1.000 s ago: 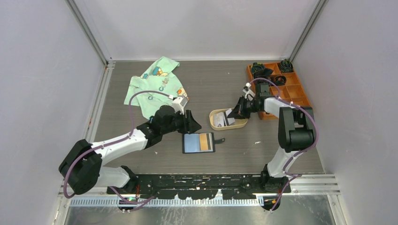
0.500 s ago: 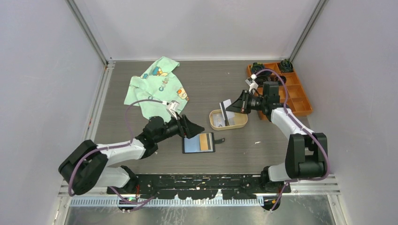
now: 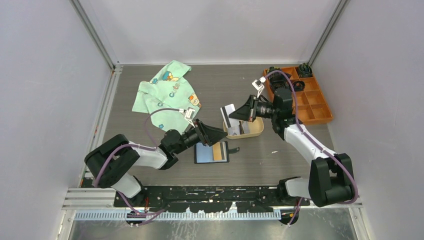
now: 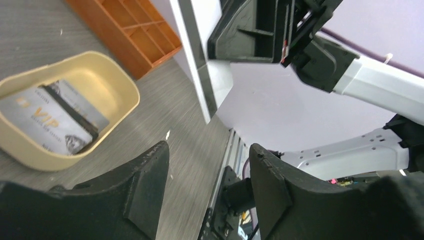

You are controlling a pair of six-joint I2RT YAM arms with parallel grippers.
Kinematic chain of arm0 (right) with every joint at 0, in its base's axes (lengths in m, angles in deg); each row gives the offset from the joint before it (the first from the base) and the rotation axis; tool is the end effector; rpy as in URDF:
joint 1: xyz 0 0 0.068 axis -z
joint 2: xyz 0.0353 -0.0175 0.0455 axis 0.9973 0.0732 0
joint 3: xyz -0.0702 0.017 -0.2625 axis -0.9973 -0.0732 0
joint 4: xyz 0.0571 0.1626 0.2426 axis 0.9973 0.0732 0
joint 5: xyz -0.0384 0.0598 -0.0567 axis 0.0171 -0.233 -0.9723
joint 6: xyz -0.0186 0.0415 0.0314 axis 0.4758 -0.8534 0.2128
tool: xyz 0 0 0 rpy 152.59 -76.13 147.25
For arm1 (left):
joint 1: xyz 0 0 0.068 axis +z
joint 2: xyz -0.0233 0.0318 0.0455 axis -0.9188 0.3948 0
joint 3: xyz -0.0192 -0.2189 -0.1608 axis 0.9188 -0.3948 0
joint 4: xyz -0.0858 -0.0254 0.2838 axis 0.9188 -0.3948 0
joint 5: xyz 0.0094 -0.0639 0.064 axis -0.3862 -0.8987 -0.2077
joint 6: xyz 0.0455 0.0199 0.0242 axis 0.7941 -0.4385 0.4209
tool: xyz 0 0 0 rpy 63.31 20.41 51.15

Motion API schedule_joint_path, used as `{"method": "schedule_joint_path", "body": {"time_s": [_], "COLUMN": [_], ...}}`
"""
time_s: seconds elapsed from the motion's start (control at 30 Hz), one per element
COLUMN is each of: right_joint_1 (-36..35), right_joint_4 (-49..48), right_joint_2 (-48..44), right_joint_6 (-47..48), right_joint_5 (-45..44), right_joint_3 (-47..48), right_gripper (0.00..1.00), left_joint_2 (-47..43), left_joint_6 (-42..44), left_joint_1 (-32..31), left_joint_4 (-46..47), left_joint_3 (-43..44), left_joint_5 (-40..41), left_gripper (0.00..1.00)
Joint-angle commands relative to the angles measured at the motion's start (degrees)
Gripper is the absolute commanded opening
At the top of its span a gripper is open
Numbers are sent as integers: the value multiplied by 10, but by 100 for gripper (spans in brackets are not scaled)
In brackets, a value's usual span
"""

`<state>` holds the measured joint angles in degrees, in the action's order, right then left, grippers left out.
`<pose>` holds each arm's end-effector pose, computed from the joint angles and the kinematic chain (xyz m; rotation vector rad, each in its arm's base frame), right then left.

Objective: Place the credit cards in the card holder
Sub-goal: Pick up the credit card from the storage box.

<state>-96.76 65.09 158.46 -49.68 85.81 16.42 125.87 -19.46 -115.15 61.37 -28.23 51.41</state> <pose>0.2955 0.0909 0.2501 -0.4002 1.9194 1.5366 0.1906 -0.2274 0.1644 0.1209 1.6312 -1.6142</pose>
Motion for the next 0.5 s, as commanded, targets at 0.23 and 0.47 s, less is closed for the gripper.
{"method": "schedule_joint_path", "body": {"time_s": [0.23,0.47], "right_joint_1": [-30,-31], "right_joint_4": [-66,-51], "right_joint_2": [-22,-37], "right_joint_6": [-15,23], "right_joint_5": [27,36], "right_joint_3": [-5,-4], "right_gripper": [1,22], "left_joint_2": [14,0], "left_joint_6": [-12,6], "left_joint_1": [-4,0], "left_joint_4": [53,35], "left_joint_3": [66,58], "left_joint_5": [15,-15], "left_gripper": [37,0]}}
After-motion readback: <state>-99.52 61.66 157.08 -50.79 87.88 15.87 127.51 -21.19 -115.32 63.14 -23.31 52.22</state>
